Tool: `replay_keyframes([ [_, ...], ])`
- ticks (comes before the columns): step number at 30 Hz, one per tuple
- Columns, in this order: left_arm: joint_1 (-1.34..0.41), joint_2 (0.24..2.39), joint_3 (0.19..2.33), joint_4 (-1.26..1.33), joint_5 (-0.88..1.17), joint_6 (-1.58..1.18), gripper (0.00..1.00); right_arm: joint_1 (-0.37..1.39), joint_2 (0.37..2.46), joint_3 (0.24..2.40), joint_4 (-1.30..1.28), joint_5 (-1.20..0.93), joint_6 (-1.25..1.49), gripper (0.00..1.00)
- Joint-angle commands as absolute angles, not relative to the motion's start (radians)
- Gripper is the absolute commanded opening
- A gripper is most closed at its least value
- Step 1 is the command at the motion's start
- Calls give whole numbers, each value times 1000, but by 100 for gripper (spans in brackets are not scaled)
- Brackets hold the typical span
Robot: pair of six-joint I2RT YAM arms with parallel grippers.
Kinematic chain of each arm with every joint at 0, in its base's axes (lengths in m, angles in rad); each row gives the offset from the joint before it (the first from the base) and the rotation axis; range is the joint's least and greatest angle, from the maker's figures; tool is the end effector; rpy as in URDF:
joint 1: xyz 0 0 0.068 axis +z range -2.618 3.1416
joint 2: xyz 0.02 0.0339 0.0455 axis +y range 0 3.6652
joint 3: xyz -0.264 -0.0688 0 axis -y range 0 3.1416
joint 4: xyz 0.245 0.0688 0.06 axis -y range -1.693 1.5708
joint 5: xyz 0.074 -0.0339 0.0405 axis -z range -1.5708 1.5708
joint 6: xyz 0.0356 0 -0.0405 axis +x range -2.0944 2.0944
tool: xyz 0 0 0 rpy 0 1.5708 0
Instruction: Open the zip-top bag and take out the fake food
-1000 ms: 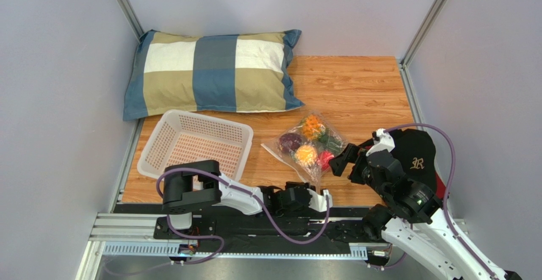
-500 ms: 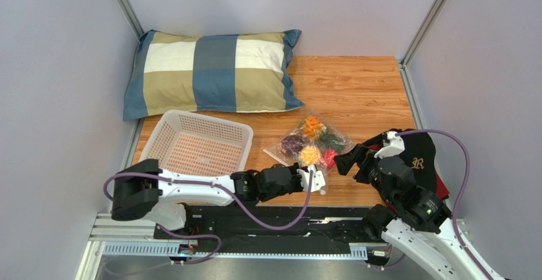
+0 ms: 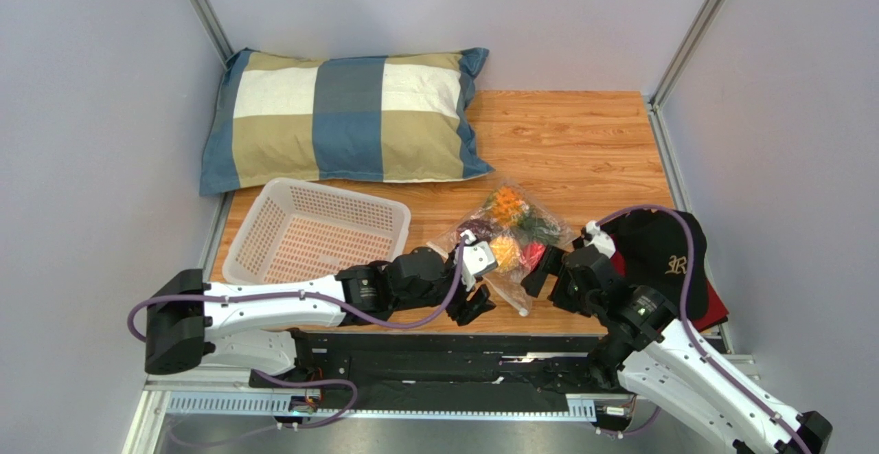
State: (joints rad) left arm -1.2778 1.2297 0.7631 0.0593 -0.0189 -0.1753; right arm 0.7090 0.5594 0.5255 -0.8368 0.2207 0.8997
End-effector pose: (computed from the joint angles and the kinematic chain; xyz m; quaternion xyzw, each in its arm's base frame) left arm 0.0810 -0.2661 0.2622 0.4332 0.7144 -0.3591 0.4159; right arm 0.0910 0.0678 0.2221 0.1265 0.9258 0.1738 0.3109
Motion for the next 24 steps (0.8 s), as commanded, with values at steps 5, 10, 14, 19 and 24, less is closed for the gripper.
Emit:
replay_keyframes([
  [5, -1279, 1066, 721, 68, 94, -147, 58, 706, 560, 313, -510, 60, 1000, 88],
  [10, -1278, 1034, 700, 70, 91, -46, 71, 698, 627, 261, -338, 100, 1014, 76],
  [14, -1281, 1032, 641, 187, 51, 64, 78, 664, 696, 273, -269, 95, 1002, 50],
  [19, -1282, 1084, 615, 325, 2, 266, 80, 643, 759, 369, -329, 60, 963, 0],
  [24, -1281, 1210, 768, 223, 53, 440, 80, 643, 804, 546, -474, -29, 916, 0],
])
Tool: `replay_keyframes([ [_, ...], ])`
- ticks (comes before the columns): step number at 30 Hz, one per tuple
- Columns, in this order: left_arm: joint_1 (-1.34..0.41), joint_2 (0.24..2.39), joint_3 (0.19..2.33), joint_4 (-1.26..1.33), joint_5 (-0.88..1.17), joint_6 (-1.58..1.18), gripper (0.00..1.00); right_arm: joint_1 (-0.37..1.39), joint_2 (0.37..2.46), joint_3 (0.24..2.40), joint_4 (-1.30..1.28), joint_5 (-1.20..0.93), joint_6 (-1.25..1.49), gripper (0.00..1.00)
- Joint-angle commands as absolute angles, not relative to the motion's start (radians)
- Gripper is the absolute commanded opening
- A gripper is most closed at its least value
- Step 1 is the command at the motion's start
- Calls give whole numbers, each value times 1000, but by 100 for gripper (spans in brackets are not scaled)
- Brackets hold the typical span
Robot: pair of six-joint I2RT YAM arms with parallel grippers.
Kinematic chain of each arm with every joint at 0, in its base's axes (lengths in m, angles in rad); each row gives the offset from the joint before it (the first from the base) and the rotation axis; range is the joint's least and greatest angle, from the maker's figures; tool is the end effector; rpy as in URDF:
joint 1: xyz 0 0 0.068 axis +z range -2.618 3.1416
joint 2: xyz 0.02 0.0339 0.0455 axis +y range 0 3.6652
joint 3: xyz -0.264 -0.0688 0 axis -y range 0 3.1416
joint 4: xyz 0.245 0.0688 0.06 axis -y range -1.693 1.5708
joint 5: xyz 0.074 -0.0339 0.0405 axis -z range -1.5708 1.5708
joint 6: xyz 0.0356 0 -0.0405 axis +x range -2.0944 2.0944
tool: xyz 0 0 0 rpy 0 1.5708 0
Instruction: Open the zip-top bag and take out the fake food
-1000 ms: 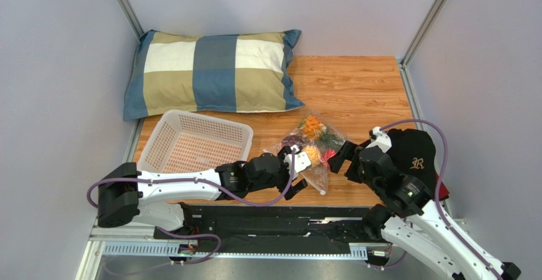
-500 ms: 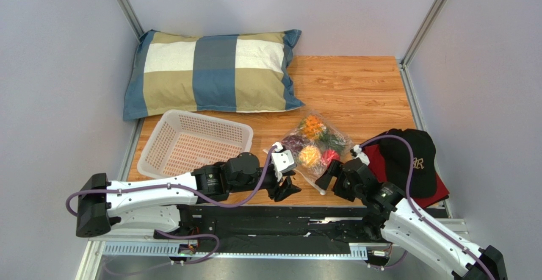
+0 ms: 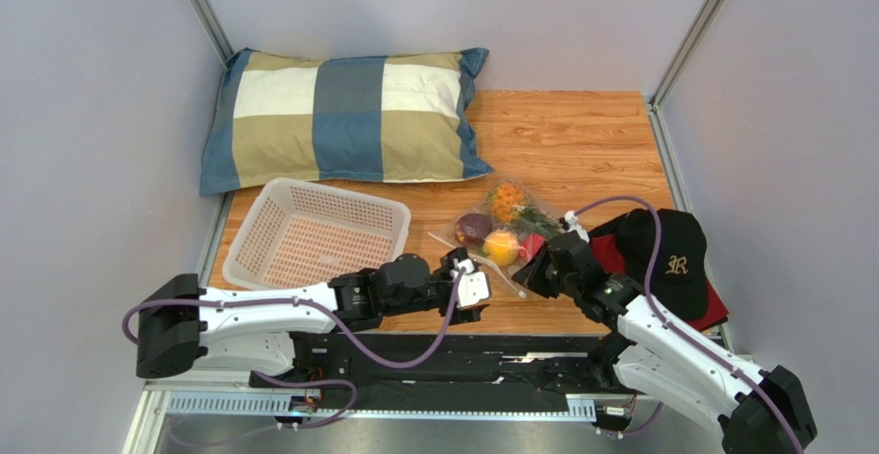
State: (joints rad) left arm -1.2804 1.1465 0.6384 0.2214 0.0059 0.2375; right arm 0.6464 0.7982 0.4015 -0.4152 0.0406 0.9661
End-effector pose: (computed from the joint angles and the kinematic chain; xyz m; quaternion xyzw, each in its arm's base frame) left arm 0.0742 -0.2489 0.2563 0.5524 0.5799 -0.3003 0.5181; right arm 0.1288 0.0954 0.1837 0.1552 0.9156 0.2542 0.2700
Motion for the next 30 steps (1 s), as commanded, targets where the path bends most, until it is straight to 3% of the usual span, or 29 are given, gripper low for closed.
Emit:
replay_keyframes([
  [1, -1279, 1245, 788, 207, 80, 458, 80, 643, 801, 569, -504, -53, 907, 0],
  [12, -1227, 1380, 897, 198, 124, 581, 78, 621, 854, 801, -683, -143, 746, 0],
  [16, -1168, 1419, 916, 210, 172, 571, 73, 601, 841, 818, -692, -193, 729, 0],
  [20, -1126, 1462, 939, 206, 271, 540, 62, 586, 844, 808, -652, -265, 745, 0],
  [30, -1124, 1476, 896, 268, 327, 439, 65, 543, 833, 854, -661, -296, 772, 0],
])
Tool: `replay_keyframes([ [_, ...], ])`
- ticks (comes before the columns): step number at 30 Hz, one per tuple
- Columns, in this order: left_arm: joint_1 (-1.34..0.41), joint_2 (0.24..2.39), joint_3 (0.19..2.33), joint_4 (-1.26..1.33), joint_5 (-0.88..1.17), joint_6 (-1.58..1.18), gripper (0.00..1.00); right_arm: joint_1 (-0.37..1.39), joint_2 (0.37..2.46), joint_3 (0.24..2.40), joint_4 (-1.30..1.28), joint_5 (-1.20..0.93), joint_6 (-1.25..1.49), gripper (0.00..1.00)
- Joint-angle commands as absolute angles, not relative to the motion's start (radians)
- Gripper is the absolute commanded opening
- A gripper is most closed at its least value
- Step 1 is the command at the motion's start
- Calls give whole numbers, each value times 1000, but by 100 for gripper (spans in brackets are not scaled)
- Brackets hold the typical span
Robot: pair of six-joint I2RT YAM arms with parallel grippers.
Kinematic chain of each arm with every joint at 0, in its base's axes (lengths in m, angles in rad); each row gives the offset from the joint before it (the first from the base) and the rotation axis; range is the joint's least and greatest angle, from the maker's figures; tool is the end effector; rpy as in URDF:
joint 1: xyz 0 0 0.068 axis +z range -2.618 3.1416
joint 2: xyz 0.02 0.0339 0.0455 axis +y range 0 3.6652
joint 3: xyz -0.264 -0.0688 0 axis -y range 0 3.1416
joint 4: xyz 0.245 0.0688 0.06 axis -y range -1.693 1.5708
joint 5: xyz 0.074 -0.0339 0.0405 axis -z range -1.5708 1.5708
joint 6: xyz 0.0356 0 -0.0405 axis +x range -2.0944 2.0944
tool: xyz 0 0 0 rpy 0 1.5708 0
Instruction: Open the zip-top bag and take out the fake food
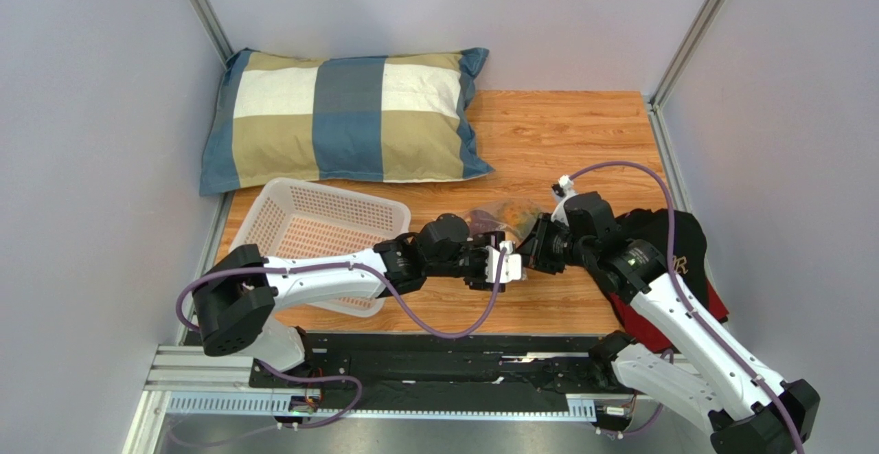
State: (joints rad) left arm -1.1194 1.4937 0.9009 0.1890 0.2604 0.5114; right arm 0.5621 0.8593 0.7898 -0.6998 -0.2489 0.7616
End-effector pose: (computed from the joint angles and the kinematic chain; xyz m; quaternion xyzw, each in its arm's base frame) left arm 0.1384 -0.3064 0.2470 0.6514 0.5152 -0.2669 0.4888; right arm 0.1427 0.1002 0.2808 0.0428 0.9139 0.3281 0.2351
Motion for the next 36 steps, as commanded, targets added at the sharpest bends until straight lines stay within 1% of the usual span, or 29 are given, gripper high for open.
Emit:
replay_keyframes([
  [1, -1123, 1457, 878, 293, 319, 428, 66, 532, 830, 853, -660, -305, 778, 0],
  [3, -1124, 1456, 842, 351, 279, 410, 67, 523, 824, 850, -650, -319, 796, 0],
  [4, -1124, 1463, 841, 353, 241, 410, 64, 517, 819, 848, -644, -342, 802, 0],
  [5, -1123, 1473, 850, 363, 210, 405, 59, 517, 818, 847, -638, -351, 805, 0],
  [6, -1123, 1494, 857, 359, 186, 405, 49, 517, 818, 844, -631, -359, 807, 0],
  [7, -1121, 1502, 864, 360, 154, 408, 32, 517, 818, 841, -629, -367, 807, 0],
  [9, -1117, 1511, 874, 371, 135, 399, 17, 515, 821, 830, -624, -377, 802, 0],
  [10, -1111, 1509, 877, 371, 133, 390, 4, 517, 822, 824, -620, -393, 802, 0],
  [11, -1108, 1508, 882, 376, 126, 370, 0, 517, 819, 812, -611, -402, 804, 1],
  [13, -1097, 1490, 888, 362, 123, 354, 0, 515, 816, 805, -600, -387, 782, 13],
  [14, -1094, 1482, 894, 338, 117, 332, 0, 514, 808, 811, -609, -361, 769, 23],
  [15, -1091, 1465, 897, 321, 101, 315, 0, 514, 801, 818, -638, -323, 752, 37],
  [17, -1077, 1444, 907, 243, 97, 260, 0, 514, 773, 825, -660, -195, 694, 53],
  [18, -1072, 1415, 902, 229, 94, 232, 0, 512, 766, 828, -679, -154, 677, 66],
  [19, -1068, 1401, 899, 212, 89, 203, 0, 512, 764, 833, -684, -90, 651, 70],
  [21, -1058, 1355, 891, 158, 110, 135, 0, 512, 761, 833, -689, -45, 631, 74],
  [23, -1049, 1313, 873, 140, 117, 76, 0, 512, 762, 833, -677, -29, 604, 76],
  [25, -1036, 1293, 871, 120, 117, 34, 0, 512, 770, 841, -678, -2, 595, 77],
  [29, -986, 1273, 896, 60, 199, -61, 0, 511, 762, 845, -664, 67, 551, 80],
  [32, -963, 1270, 930, 17, 241, -77, 0, 511, 707, 830, -646, 142, 517, 80],
  [35, -950, 1275, 966, -32, 267, -86, 0, 511, 609, 786, -576, 89, 453, 80],
  [36, -948, 1275, 974, -38, 287, -86, 0, 511, 588, 766, -548, -26, 405, 80],
])
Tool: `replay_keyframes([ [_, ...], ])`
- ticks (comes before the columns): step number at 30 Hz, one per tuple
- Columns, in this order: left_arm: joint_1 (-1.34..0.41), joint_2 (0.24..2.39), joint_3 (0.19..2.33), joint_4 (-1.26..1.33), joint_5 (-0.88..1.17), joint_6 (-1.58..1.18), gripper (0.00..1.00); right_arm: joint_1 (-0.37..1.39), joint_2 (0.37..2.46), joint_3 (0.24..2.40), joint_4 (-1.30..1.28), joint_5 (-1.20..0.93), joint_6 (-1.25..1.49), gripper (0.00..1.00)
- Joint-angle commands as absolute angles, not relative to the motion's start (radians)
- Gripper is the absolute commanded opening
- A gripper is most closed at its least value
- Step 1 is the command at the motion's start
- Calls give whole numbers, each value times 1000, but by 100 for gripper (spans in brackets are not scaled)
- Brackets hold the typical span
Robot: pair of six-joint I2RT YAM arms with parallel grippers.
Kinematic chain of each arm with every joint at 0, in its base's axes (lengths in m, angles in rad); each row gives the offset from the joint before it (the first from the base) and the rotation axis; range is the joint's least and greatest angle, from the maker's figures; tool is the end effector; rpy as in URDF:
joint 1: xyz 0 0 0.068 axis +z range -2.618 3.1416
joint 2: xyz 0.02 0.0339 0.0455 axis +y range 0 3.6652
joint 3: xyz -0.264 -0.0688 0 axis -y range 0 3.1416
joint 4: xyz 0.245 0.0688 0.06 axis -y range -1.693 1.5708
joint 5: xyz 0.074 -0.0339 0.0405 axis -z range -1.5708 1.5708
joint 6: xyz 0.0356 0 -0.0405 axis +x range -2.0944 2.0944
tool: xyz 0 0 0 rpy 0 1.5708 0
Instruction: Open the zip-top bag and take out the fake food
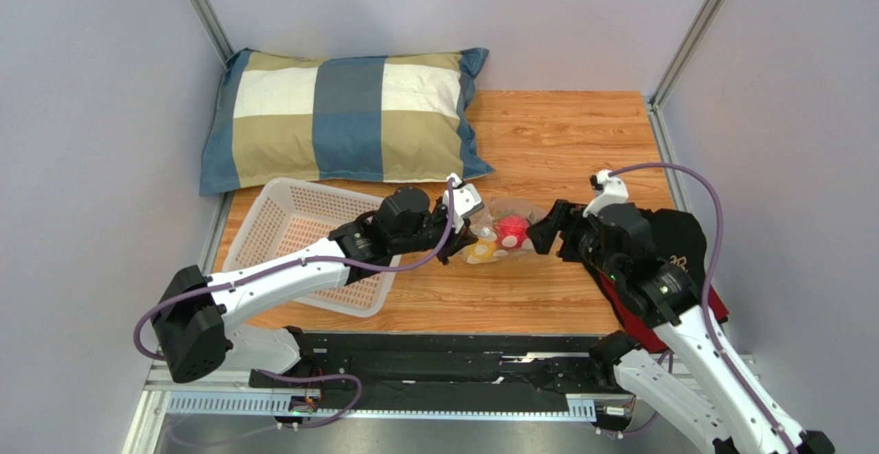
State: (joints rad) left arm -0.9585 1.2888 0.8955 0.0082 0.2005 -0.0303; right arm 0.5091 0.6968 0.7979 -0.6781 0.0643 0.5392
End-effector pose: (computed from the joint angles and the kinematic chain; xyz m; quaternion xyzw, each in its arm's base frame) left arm 0.1647 -0.2469 0.2877 0.4194 0.7129 -0.3368 0.4500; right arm 0.1295 0.0697 0.3076 0.0285 0.8783 0.2140 0.4266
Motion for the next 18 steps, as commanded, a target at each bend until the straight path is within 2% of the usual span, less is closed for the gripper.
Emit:
replay_keyframes([
  [1, -945, 1272, 977, -37, 294, -81, 0, 512, 563, 747, -516, -85, 388, 79],
  [4, -942, 1262, 973, -20, 336, -78, 0, 514, 523, 649, -298, -360, 341, 70],
  [6, -940, 1262, 985, -31, 386, -75, 0, 518, 546, 634, -215, -411, 295, 65],
  [9, -937, 1253, 997, -37, 449, -80, 0, 545, 613, 663, -229, -417, 151, 64],
  [10, -936, 1250, 999, -37, 460, -81, 0, 551, 627, 664, -218, -420, 109, 77],
  [11, -934, 1246, 1003, -41, 465, -81, 0, 549, 635, 663, -180, -442, 97, 100],
  [14, -930, 1249, 1025, -84, 459, -86, 0, 581, 637, 644, -109, -485, 39, 100],
  [18, -927, 1249, 1046, -118, 483, -92, 0, 669, 621, 655, -120, -353, -66, 100],
])
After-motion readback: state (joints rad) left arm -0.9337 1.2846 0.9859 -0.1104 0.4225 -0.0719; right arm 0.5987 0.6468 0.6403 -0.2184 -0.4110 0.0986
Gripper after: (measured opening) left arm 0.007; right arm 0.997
